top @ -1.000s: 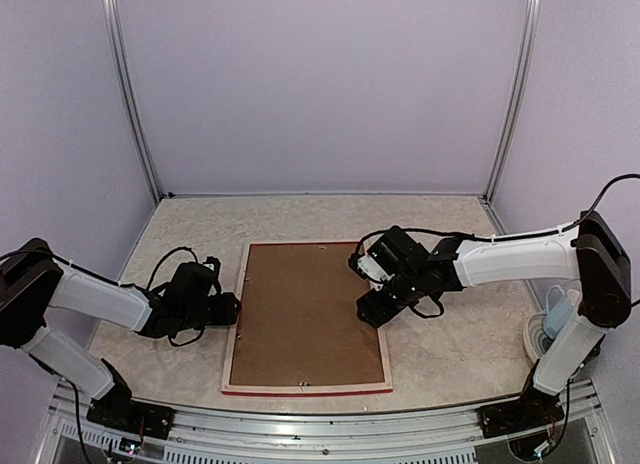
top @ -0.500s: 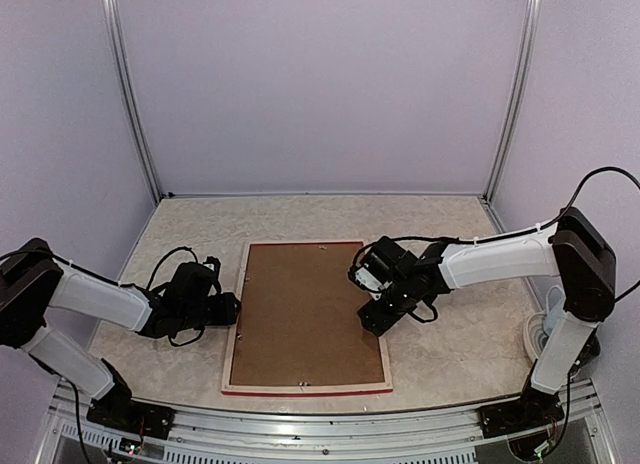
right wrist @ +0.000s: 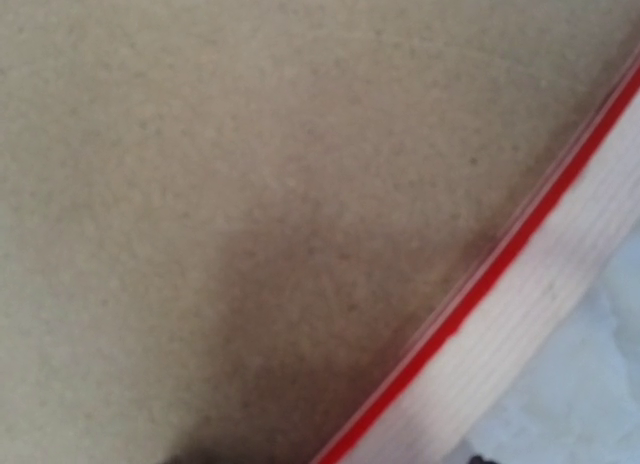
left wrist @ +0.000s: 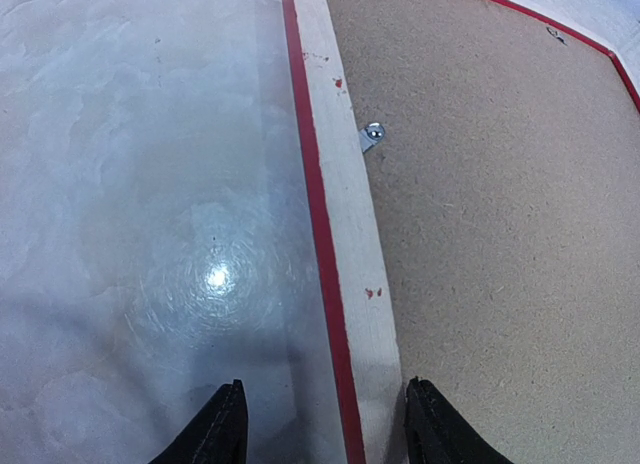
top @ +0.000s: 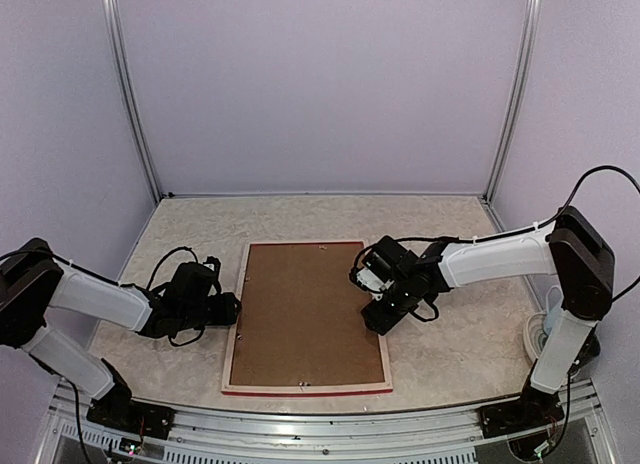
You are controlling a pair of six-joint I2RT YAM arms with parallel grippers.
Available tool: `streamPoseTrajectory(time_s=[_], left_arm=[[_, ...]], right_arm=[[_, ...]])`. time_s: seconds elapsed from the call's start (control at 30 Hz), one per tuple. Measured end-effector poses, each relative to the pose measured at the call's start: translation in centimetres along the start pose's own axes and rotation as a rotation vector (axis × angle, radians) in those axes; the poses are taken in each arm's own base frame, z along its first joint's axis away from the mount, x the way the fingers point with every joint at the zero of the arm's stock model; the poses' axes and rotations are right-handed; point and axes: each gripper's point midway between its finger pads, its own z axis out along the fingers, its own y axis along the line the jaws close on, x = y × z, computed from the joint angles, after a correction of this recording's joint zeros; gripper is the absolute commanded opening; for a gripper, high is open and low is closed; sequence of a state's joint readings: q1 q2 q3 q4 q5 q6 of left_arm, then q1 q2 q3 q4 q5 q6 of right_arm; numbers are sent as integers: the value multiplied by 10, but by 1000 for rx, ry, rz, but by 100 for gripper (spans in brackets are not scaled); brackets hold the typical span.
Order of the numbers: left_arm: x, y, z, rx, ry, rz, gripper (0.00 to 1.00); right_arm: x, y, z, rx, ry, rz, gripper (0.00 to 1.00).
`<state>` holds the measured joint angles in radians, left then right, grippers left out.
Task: Put the photo into the frame
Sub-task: Press the fastener onto the backboard.
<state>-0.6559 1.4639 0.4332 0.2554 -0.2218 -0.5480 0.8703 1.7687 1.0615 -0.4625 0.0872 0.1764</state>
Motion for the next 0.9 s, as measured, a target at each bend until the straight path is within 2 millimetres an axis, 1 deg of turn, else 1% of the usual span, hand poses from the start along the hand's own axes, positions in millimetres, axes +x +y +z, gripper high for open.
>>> streamPoseTrajectory(time_s=[0.07,0.23,0.33,0.47,0.6,0.67,0.77,0.9], left_arm=[[0,0,0,0,0,0,54],[0,0,0,1,0,0,54],[0,0,0,1,0,0,54],[0,-1,0,1,1,0,54],[0,-1,1,4,4,1,54],[1,-1,2,5,8,2,54],[1,-1,2,4,10,5,54],[2,-1,2,4,10,5,54]], right_arm=[[0,0,0,-4,1,-1,60],[1,2,1,-17,3,-3,49],[2,2,1,-19,4,-4,48],[2,1,1,-21,5,-2,43],[2,0,1,-20,7,-2,39],[3,0,1,-20,9,0,34],[1,0,1,-16,5,17,24],[0,-3,1,-9,4,20,23]])
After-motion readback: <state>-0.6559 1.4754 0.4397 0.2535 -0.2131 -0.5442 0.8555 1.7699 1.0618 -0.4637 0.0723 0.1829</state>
